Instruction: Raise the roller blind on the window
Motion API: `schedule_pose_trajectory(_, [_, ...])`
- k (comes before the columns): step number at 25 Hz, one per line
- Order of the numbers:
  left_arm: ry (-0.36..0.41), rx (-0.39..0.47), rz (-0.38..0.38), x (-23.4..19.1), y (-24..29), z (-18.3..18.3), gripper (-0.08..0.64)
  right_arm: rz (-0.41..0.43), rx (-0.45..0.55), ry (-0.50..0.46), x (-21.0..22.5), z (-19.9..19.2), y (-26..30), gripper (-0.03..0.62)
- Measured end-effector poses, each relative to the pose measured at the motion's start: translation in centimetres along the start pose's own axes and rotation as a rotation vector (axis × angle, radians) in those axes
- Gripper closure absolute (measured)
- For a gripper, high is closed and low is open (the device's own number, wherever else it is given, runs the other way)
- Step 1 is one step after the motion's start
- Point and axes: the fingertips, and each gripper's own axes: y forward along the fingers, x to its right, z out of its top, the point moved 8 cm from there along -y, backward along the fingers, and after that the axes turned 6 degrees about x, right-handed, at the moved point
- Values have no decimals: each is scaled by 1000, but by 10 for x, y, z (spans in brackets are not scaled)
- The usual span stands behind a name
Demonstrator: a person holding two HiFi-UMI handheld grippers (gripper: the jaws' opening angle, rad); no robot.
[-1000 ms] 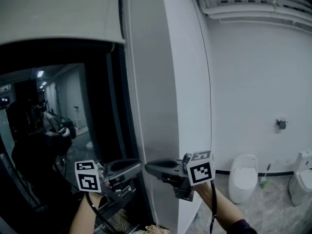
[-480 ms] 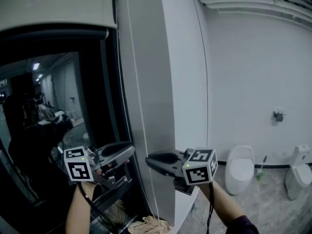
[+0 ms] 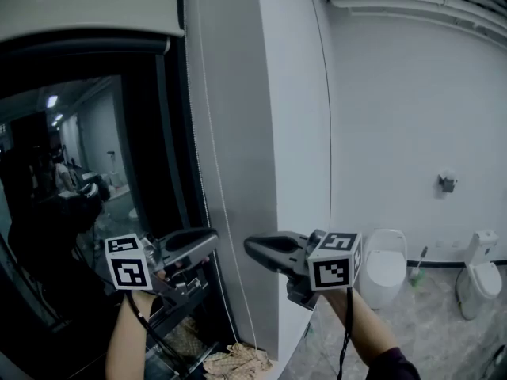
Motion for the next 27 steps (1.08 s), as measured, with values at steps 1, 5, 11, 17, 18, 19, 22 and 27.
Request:
schedule_pose_trajectory(1, [0, -6, -6, 1, 2, -1, 541, 13, -2, 4, -2, 1, 3, 584])
schedule_pose_trajectory(5, [3, -33, -19, 5, 5, -6, 541, 58, 6, 31, -9, 6, 10, 584])
schedule_pose_trajectory(11, [4, -48, -18, 0, -15, -5, 543, 85, 19, 71, -11, 5, 29, 584])
schedule_pose_trajectory(17, [-7, -40, 8, 3, -15, -4, 543, 114, 34, 94, -14, 10, 29, 584])
schedule_pose_trajectory(18, [-8, -40, 11, 3, -15, -3, 543, 118, 37, 97, -14, 11, 30, 584])
schedule_pose_trajectory(19, [-8, -40, 13, 3, -15, -3, 543, 121, 38, 98, -14, 11, 32, 584])
schedule_pose_trajectory(22, [-6, -38, 20, 2, -16, -2, 543, 120, 42, 101, -13, 9, 35, 584])
schedule_pose_trajectory(27, [20, -15, 62, 0, -17, -1, 543, 101, 75, 104, -7, 8, 38, 584])
